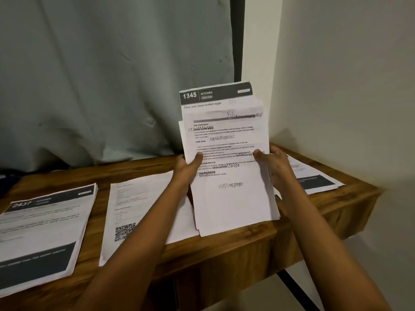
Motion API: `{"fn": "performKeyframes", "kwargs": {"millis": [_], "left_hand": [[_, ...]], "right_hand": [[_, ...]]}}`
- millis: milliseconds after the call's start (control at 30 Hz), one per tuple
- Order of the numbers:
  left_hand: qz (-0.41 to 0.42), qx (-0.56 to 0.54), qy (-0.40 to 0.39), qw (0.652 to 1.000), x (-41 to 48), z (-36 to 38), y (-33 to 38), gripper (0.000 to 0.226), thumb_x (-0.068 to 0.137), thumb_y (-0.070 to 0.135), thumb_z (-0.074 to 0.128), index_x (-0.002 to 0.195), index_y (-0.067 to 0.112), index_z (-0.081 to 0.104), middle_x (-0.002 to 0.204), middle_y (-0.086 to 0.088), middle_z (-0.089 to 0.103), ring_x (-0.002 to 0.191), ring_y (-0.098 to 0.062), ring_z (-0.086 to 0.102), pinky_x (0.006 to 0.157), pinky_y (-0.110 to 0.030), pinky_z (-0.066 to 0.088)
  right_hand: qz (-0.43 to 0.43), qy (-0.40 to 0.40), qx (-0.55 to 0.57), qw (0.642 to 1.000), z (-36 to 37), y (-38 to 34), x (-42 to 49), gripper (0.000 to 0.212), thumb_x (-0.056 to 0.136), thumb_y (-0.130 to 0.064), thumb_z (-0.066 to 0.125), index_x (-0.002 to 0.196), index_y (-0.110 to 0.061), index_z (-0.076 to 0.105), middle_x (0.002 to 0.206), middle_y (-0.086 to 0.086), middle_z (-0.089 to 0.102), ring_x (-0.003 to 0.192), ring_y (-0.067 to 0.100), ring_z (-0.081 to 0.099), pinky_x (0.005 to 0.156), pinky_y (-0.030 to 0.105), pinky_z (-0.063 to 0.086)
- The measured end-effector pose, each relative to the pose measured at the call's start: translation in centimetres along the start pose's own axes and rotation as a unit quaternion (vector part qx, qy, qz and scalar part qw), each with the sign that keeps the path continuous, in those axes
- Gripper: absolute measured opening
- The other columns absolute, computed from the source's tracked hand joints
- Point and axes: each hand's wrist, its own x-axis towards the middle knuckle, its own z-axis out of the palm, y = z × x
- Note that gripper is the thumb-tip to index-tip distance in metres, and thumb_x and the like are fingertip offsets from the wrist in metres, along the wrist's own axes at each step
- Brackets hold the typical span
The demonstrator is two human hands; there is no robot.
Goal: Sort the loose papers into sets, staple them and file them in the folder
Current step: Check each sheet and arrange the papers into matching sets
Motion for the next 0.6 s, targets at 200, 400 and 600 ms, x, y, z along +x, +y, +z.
{"fn": "performKeyframes", "kwargs": {"millis": [200, 400, 600], "left_hand": [[0.149, 0.002, 0.024, 0.989, 1.4, 1.1, 4.8, 0.030, 0.094, 0.027, 0.059, 0.119, 0.011, 0.060, 0.116, -0.009, 0.067, 0.103, -0.027, 0.066, 0.090, -0.049, 0.053], [0.201, 0.058, 0.058, 0.976, 1.7, 1.4, 5.7, 0.043, 0.081, 0.052, 0.063, 0.114, 0.025, 0.056, 0.112, 0.002, 0.067, 0.101, -0.020, 0.066, 0.088, -0.045, 0.055], [0.216, 0.074, 0.083, 0.970, 1.4, 0.7, 4.5, 0.040, 0.093, 0.032, 0.059, 0.126, 0.018, 0.041, 0.118, 0.001, 0.061, 0.097, -0.016, 0.064, 0.074, -0.025, 0.057]], "right_hand": [[-0.048, 0.036, 0.034, 0.998, 2.4, -2.2, 1.7, 0.027, 0.090, -0.007, 0.062, 0.117, -0.003, 0.061, 0.103, 0.005, 0.066, 0.083, 0.013, 0.063, 0.064, 0.016, 0.054], [-0.072, 0.067, 0.050, 0.994, 4.2, -1.7, 2.9, 0.029, 0.091, -0.006, 0.059, 0.120, -0.003, 0.058, 0.108, 0.005, 0.066, 0.082, 0.006, 0.061, 0.064, 0.012, 0.051], [-0.063, 0.043, 0.034, 0.996, 4.0, -0.2, 2.4, 0.029, 0.088, -0.013, 0.066, 0.116, -0.011, 0.058, 0.104, 0.002, 0.067, 0.087, 0.008, 0.062, 0.066, 0.017, 0.047]]}}
